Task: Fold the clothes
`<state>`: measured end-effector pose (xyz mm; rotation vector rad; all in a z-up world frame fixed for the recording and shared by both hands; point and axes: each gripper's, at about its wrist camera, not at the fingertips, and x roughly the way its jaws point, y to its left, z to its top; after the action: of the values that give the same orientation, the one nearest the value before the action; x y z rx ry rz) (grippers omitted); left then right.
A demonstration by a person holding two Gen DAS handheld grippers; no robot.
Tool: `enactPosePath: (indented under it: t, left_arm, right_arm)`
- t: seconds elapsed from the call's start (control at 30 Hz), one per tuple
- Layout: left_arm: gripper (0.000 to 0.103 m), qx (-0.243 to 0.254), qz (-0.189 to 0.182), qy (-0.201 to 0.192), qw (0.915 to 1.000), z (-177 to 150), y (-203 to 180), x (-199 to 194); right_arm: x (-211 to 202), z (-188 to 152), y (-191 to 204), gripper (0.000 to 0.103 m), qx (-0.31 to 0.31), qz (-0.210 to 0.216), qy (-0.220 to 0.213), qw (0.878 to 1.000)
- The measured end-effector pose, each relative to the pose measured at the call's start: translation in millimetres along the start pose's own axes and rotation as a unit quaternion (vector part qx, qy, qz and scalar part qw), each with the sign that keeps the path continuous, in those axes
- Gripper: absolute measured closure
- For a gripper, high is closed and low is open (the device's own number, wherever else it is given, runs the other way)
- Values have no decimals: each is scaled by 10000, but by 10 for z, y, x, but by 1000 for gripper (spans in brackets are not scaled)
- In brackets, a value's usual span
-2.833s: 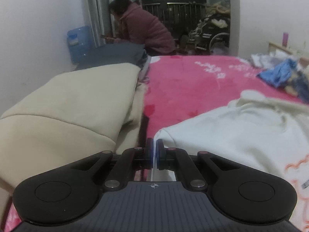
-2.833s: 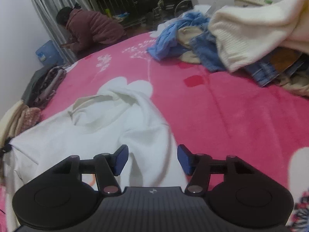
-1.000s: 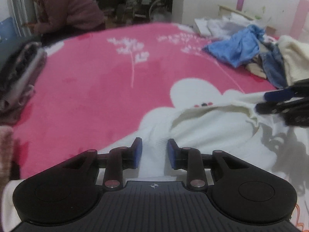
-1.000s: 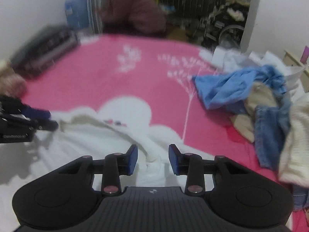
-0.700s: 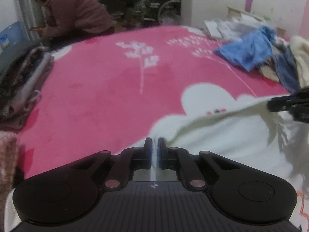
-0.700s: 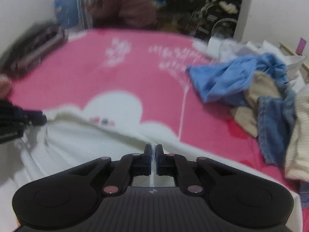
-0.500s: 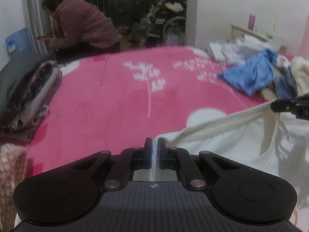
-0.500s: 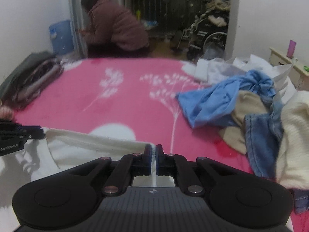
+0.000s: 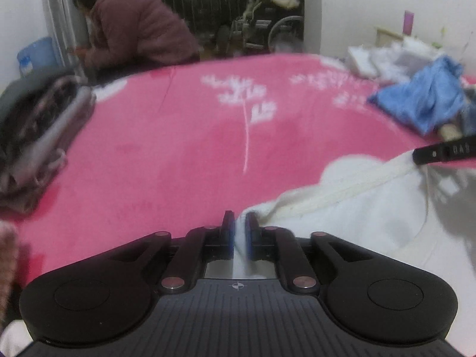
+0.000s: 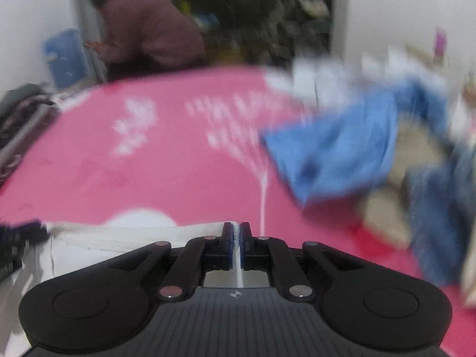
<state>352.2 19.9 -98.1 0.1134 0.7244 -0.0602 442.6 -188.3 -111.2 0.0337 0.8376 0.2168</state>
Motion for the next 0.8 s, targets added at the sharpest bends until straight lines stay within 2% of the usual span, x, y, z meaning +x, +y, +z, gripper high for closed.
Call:
enactPosePath:
  t: [0.03, 0.1, 0.2, 0.23, 0.27, 0.3, 0.4, 0.47, 0.53, 0.67, 0.7, 0.8]
  left_arm:
    - [87, -13, 7, -14, 10000, 2, 9, 0]
    - [73, -204, -45, 31, 9998, 41, 79, -12]
    - [57, -685, -244, 155, 9972, 96, 283, -35]
    - [54, -881, -339, 186, 9954, 110, 362, -46]
    - [48, -1109, -424, 219, 9927, 117, 441, -58]
    - [44, -1348, -505, 252, 9893, 122, 519, -69]
    - [40, -2025, -775, 397, 9754, 128, 701, -100]
    - [39, -2460, -937, 518, 9633, 129, 810, -116]
    - [36, -2809, -919, 568, 9536, 141, 925, -151]
    - [36, -3435, -759, 480, 9348, 164, 1154, -297]
    - [36, -3511, -719, 423, 9326, 170, 1206, -375]
    - [36, -3323, -711, 284, 9401, 206, 1258, -677]
  right_arm:
    - [51, 0, -56, 87, 287, 82, 49, 9995]
    - [92, 32, -208, 78, 947, 397, 127, 9946]
    - [89, 107, -491, 65, 1896, 877, 316, 9774]
    - [71, 114, -584, 55, 2169, 977, 340, 9707]
    - [47, 112, -684, 51, 2463, 1093, 347, 9624]
    - [23, 111, -785, 50, 2754, 1208, 355, 9531]
    - [-107, 60, -1078, 50, 3485, 1332, 151, 9277]
    - [-227, 13, -1228, 50, 3748, 1284, -5, 9182]
    - [-339, -19, -1326, 50, 3823, 1167, -116, 9166]
    - [-621, -69, -1399, 50, 3727, 1060, -265, 9215]
    - [-709, -77, -1394, 50, 3627, 1037, -293, 9257]
    - [-1038, -118, -1383, 50, 3211, 1008, -387, 9409]
